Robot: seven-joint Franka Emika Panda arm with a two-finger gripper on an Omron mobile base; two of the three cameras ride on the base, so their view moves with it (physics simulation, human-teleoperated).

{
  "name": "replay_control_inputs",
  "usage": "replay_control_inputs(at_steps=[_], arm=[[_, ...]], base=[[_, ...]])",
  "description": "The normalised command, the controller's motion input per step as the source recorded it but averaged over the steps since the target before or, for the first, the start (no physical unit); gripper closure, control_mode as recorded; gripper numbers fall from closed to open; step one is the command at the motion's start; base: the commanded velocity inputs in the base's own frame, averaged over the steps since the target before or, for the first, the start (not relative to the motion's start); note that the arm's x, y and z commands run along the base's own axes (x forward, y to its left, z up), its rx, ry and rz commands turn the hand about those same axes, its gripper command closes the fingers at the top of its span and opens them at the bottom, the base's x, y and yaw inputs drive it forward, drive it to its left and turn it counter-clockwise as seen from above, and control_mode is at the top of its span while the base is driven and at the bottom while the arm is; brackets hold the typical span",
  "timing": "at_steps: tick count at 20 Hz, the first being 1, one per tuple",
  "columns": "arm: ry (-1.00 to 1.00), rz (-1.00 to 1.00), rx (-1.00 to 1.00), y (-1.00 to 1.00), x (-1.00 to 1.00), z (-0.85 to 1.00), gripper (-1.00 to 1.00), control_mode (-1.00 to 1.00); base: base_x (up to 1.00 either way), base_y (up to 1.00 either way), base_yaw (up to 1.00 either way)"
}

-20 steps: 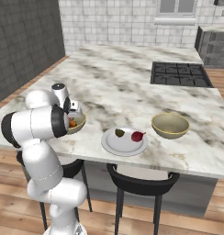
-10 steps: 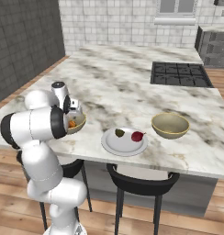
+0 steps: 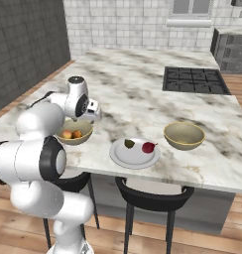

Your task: Take the fruits from the plate on the dining counter and place two fruits in each bowl.

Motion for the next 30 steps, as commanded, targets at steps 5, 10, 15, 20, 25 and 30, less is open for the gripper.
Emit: replay_control_inputs(at_steps=[5,10,15,20,25,30], arm=[[0.13,-0.21,0.06,-1.00,-0.13,0.18,-1.00,-1.00],[0.14,-0.21,0.00,-1.00,0.00,0.00,-1.00,-1.00],[0.05,-0.17,-0.01,-0.91,0.05,-0.25,-1.00,-1.00],[0.00,0.00,-0.06,-0.38,-0.10,-0.47,-1.00,-1.00],[-0.01,0.00,-0.08,-0.17,0.07,-0.43,-1.00,-1.00],[0.00,0.00,-0.01,0.31,0.28,-0.30,-1.00,-1.00]], base=[[0.00,0.00,0.00],[0.00,0.00,0.00],[0.00,0.00,0.00],[0.00,0.00,0.00],[0.00,0.00,0.00],[0.00,0.00,0.00]])
